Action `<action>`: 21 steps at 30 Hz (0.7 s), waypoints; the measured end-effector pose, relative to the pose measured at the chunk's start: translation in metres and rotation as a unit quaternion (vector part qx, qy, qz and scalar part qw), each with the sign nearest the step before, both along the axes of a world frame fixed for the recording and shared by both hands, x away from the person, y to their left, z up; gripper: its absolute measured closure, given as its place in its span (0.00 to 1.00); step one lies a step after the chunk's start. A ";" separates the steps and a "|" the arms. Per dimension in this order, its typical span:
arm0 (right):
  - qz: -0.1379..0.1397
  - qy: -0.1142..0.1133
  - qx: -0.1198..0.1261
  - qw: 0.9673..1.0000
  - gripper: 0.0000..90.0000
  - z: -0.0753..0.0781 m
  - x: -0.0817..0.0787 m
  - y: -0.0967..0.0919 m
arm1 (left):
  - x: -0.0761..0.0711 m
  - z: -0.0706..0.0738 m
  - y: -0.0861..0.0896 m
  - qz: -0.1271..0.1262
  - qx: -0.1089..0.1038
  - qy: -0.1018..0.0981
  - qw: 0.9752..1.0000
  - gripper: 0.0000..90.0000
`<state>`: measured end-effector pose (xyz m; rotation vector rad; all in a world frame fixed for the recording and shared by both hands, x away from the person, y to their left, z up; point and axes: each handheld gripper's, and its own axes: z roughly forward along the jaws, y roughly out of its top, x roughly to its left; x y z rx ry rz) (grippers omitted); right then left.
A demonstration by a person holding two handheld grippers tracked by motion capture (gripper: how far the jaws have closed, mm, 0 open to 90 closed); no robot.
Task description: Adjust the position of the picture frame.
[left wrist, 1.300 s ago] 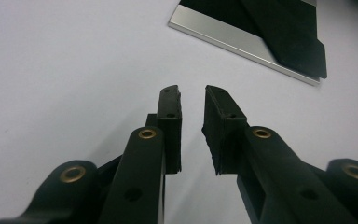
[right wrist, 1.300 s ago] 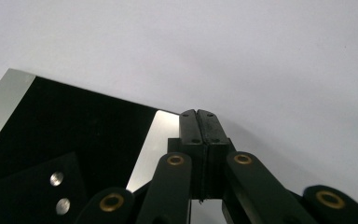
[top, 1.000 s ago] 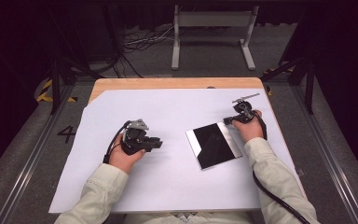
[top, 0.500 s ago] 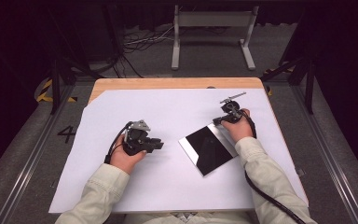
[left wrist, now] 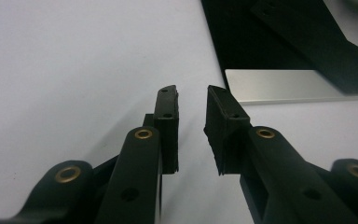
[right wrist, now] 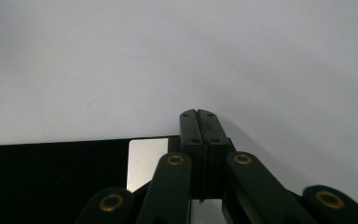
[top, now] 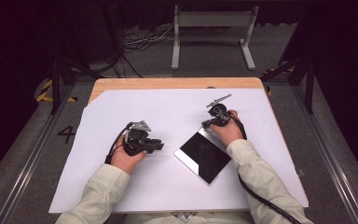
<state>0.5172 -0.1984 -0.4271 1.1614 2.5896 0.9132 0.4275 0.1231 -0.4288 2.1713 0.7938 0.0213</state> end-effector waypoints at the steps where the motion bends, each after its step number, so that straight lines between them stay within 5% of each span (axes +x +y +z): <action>1: 0.002 0.001 -0.001 1.000 1.00 0.000 -0.001 0.002 | 0.001 0.000 0.000 -0.004 0.002 -0.002 1.000 0.83; 21: 0.085 0.002 -0.003 0.996 1.00 0.001 -0.029 0.043 | 0.001 -0.002 -0.001 -0.004 0.004 0.003 1.000 0.83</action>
